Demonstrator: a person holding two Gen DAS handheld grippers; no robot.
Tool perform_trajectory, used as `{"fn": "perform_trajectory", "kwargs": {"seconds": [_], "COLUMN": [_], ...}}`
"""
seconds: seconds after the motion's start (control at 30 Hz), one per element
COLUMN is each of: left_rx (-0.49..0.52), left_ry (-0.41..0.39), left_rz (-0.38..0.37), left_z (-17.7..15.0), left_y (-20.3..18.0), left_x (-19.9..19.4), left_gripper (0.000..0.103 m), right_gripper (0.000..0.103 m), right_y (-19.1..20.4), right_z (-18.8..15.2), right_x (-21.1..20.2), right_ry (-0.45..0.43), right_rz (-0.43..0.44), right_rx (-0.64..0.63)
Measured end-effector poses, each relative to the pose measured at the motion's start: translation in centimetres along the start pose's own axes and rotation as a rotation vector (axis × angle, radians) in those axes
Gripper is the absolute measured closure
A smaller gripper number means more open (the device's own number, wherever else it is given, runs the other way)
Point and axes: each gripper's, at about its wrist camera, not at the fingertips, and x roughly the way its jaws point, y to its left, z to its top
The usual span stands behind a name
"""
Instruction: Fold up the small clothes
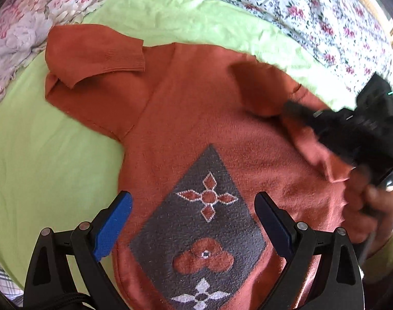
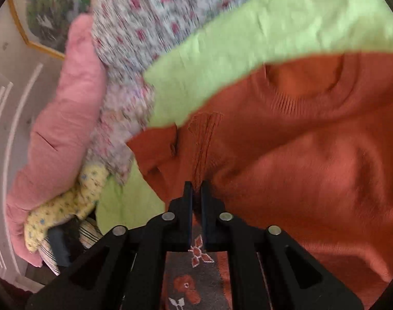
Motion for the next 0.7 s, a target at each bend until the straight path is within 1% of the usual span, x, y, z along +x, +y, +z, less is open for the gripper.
{"fn": "perform_trajectory", "kwargs": {"seconds": [0.07,0.1,0.13,0.2,0.23,0.33,0.43,0.5,0.57,0.6,0.63,0.67,0.7], "left_rx": [0.0,0.002,0.003,-0.002,-0.004,-0.012,-0.068,-0.084,-0.075,-0.061,-0.036,-0.009,0.012], "left_ry": [-0.004,-0.002,0.003,0.02,0.031,0.079,0.135,0.137,0.121,0.101,0.079,0.072,0.071], "left_rz": [-0.004,-0.003,-0.002,-0.019,-0.03,-0.025,-0.052,-0.056,-0.049,-0.04,-0.032,-0.027,-0.024], "left_z": [0.6,0.8,0.7,1.2,1.9,3.1,4.7,5.4,6.3,6.8,7.1,7.3,7.4], "left_y": [0.3,0.1,-0.1,-0.8,-1.4,-2.0,-2.2,-2.4,-3.0,-3.5,-4.2,-4.8,-5.3], "left_x": [0.0,0.2,0.7,1.8,3.0,5.8,9.1,10.1,11.0,11.4,11.6,11.8,11.8], "left_gripper": [0.007,0.007,0.007,0.007,0.006,0.006,0.006,0.006,0.007,0.01,0.019,0.05,0.085], "right_gripper": [0.075,0.057,0.054,0.054,0.054,0.054,0.054,0.054,0.054,0.054,0.054,0.054,0.054], "right_y": [-0.9,-1.1,-1.3,-2.0,-2.2,-2.9,-3.6,-4.0,-4.7,-5.1,-5.5,-5.8,-6.2], "right_z": [-0.7,-0.9,-1.3,-1.7,-1.8,-2.2,-2.8,-3.4,-4.2,-4.6,-5.0,-5.4,-5.8], "right_x": [0.8,0.9,0.5,-0.7,-1.5,-4.2,-7.3,-9.1,-10.9,-11.7,-12.6,-13.1,-14.0], "right_ry": [0.033,0.037,0.027,0.01,0.001,-0.04,-0.092,-0.121,-0.15,-0.167,-0.186,-0.205,-0.228], "right_rz": [-0.046,-0.069,-0.072,-0.054,-0.056,-0.074,-0.093,-0.115,-0.141,-0.149,-0.159,-0.172,-0.189], "right_rx": [0.006,0.008,0.011,0.022,0.026,0.033,0.05,0.057,0.075,0.089,0.108,0.125,0.142]}}
